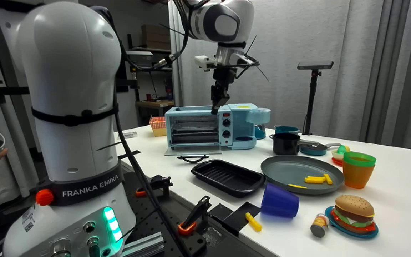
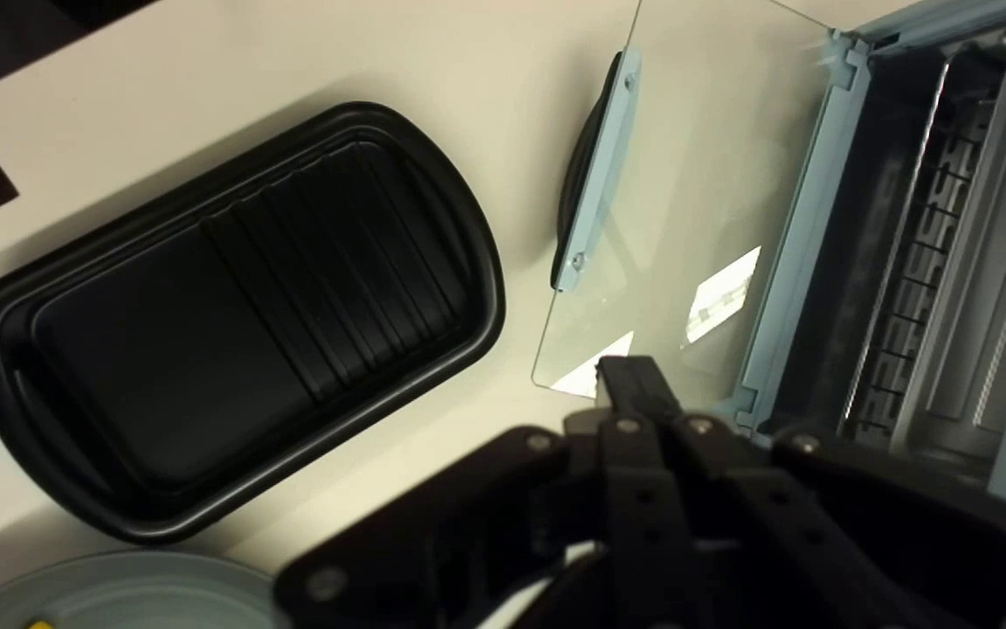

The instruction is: Close the oven

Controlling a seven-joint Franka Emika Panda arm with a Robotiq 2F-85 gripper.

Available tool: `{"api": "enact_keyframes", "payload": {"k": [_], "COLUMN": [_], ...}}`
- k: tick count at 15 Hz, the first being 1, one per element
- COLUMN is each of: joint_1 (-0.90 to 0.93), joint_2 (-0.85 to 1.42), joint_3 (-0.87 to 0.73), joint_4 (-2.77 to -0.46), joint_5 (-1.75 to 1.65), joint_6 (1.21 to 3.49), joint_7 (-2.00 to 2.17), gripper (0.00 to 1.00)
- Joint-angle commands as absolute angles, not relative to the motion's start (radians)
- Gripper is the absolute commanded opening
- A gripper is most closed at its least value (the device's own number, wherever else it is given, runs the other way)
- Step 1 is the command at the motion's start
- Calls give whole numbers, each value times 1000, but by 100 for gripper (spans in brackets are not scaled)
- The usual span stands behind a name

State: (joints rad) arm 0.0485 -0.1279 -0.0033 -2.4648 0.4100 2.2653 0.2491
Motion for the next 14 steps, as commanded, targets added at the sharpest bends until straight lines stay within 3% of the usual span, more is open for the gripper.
{"api": "enact_keyframes", "payload": {"k": [1, 14], "joint_1": [27, -49], "joint_2": [-66, 82], "joint_3": [-21, -58], "joint_4": [-2431, -2383], "joint_5": [502, 748], "joint_6": [2282, 2276], "joint_7": [214, 124], "gripper": [0, 0]}}
